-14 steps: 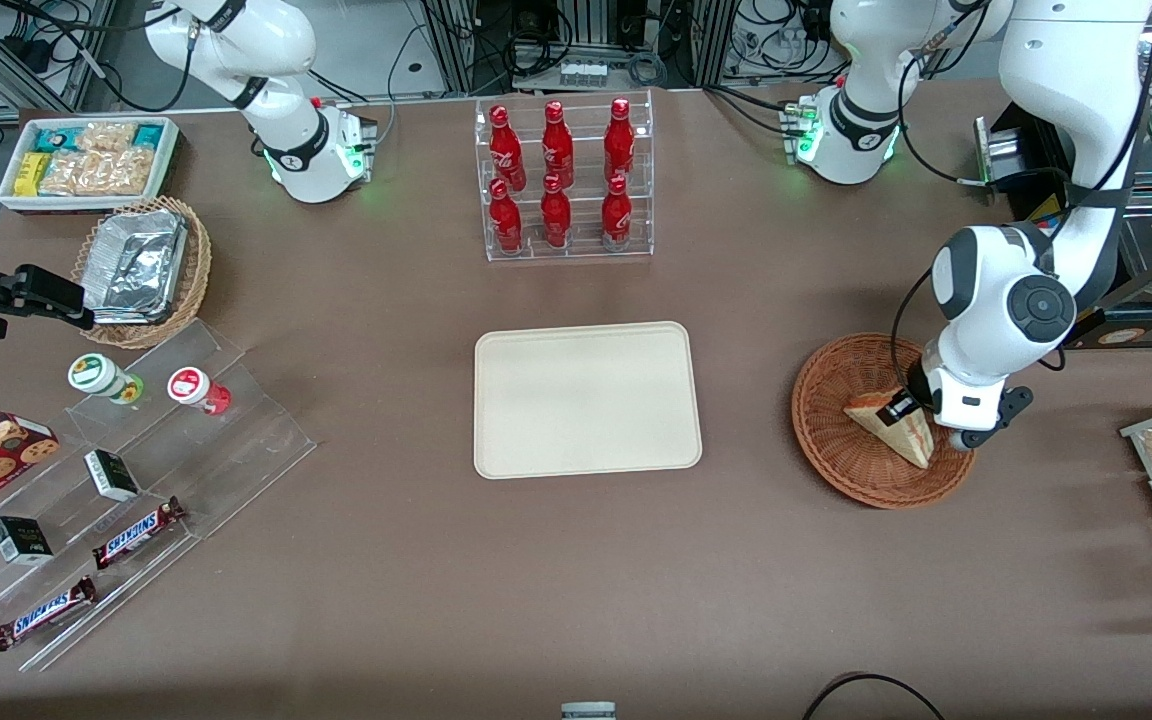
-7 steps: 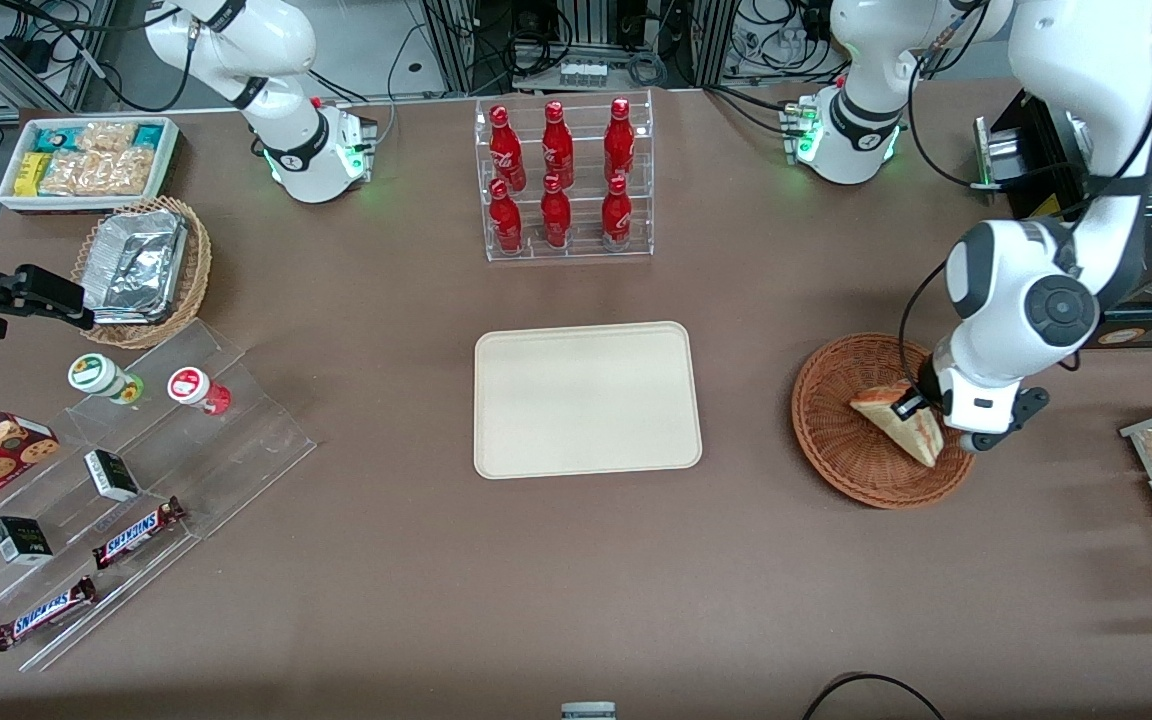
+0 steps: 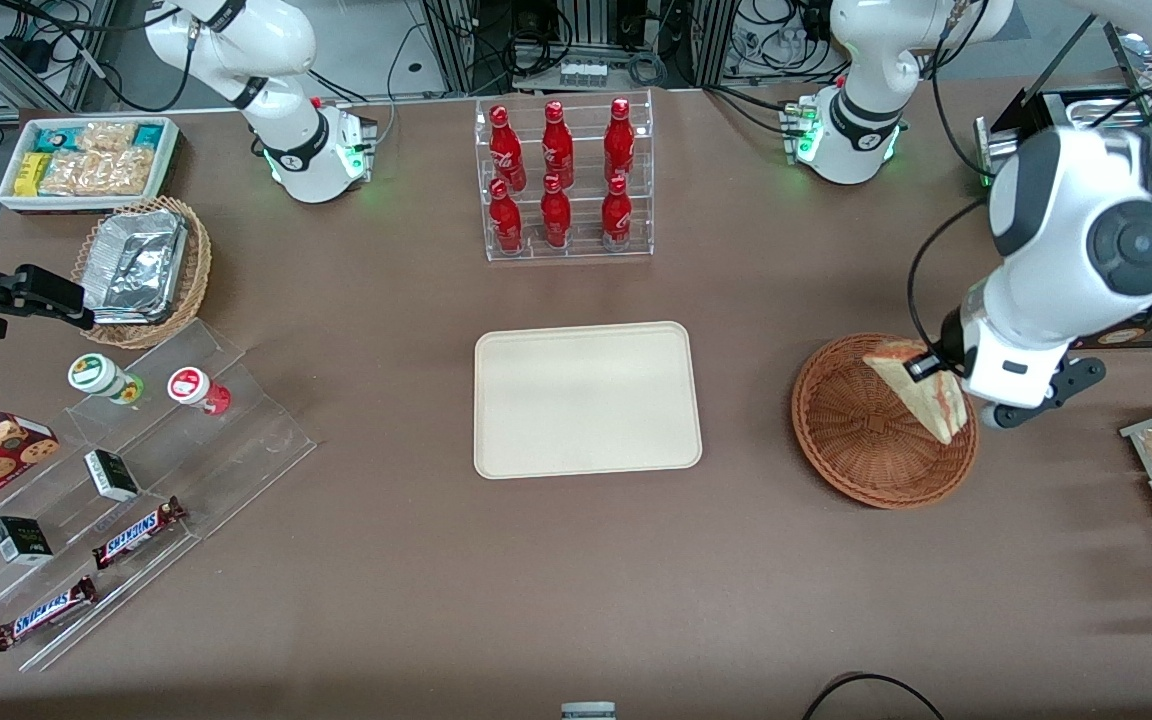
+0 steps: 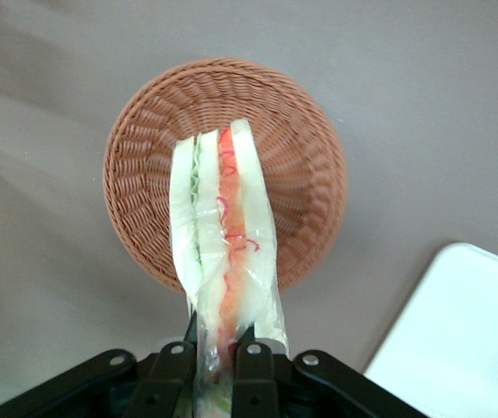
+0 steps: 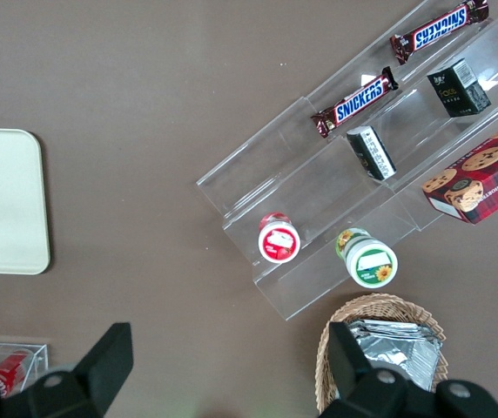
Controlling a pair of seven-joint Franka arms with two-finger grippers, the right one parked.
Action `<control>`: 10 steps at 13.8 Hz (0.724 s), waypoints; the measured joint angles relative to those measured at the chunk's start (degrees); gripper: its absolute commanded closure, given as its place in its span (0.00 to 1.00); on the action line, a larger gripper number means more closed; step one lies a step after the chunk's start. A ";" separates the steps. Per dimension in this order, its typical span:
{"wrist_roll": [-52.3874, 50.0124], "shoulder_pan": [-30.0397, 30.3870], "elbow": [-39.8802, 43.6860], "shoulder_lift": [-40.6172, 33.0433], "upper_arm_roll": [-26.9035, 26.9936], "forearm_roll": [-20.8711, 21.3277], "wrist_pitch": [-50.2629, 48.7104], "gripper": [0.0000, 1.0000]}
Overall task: Place sandwich from basket to tray
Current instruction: 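Carry the sandwich with the left gripper over the cream tray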
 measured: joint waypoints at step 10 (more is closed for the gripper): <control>-6.42 -18.99 5.99 4.07 -0.87 -0.19 0.26 1.00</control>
